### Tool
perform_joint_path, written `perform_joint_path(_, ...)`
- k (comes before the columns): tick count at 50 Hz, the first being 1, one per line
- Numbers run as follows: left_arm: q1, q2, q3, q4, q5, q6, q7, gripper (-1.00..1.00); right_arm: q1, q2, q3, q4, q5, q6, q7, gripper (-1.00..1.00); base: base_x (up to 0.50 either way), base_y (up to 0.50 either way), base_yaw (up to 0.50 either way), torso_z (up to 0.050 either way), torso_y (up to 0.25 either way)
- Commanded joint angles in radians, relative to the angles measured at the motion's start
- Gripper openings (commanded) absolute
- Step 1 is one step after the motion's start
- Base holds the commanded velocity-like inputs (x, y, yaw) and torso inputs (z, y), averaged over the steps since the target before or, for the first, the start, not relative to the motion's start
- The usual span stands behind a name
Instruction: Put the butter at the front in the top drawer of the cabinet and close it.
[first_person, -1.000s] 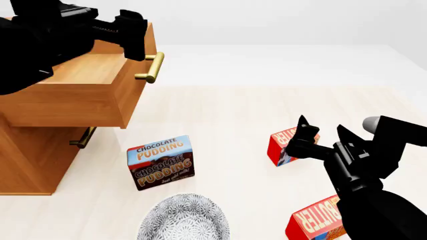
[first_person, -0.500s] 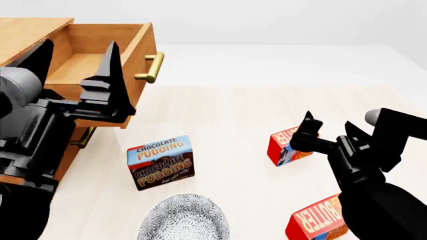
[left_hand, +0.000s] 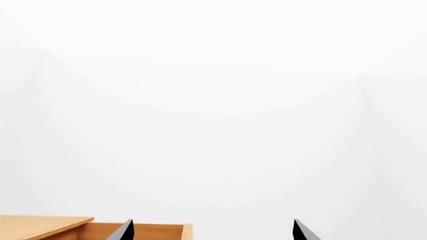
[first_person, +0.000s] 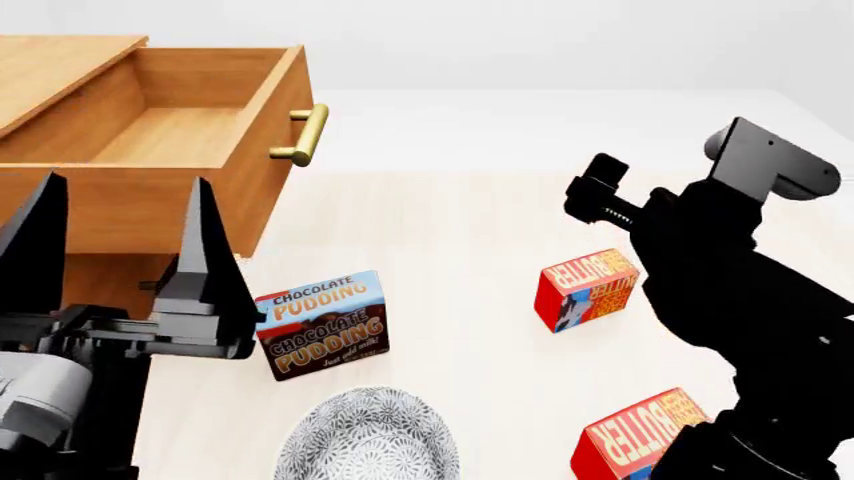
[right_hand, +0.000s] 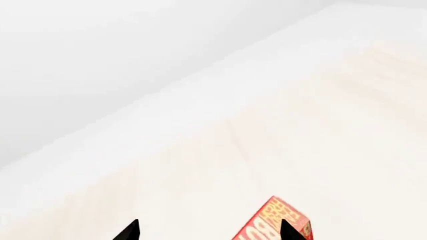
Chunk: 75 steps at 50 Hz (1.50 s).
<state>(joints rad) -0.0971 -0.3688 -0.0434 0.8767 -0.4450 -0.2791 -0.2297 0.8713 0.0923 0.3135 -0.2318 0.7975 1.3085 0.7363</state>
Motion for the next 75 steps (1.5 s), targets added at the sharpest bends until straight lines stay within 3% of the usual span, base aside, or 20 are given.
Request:
perform_joint_path(1,0.044,0.015,0.012,-0.030,0.079,0.084,0.023,1.00,0.157,-0.089,0.051,0.258,0.012,-0.096,0.231,1.00,0.00,0.00,0.00,0.000,0.000)
perform_joint_path(9,0.029,0.012,0.002,-0.031,0.070,0.080,0.013,1.00,0.197,-0.086,-0.014,0.420,0.093,-0.280,0.392,1.00,0.00,0.00,0.00,0.000,0.000)
perform_joint_path(23,0.029,0.010,0.039,-0.075,0.106,0.116,0.034,1.00,0.160,-0.083,-0.148,0.497,0.167,-0.559,0.586,1.00,0.00,0.00,0.00,0.000,0.000)
perform_joint_path(36,0.026,0.002,0.041,-0.090,0.111,0.124,0.035,1.00,0.219,-0.075,-0.235,0.745,0.112,-0.777,0.553,1.00,0.00,0.00,0.00,0.000,0.000)
perform_joint_path(61,0.056,-0.014,0.034,-0.118,0.111,0.172,0.051,1.00,0.418,-0.088,-0.365,1.272,0.117,-1.000,0.442,1.00,0.00,0.00,0.00,0.000,0.000)
perform_joint_path(66,0.063,-0.017,0.033,-0.123,0.112,0.181,0.055,1.00,0.489,-0.091,-0.481,1.447,0.206,-1.080,0.391,1.00,0.00,0.00,0.00,0.000,0.000)
perform_joint_path(75,0.071,-0.022,0.031,-0.128,0.117,0.187,0.053,1.00,0.529,-0.092,-0.762,1.539,0.488,-1.138,0.381,1.00,0.00,0.00,0.00,0.000,0.000)
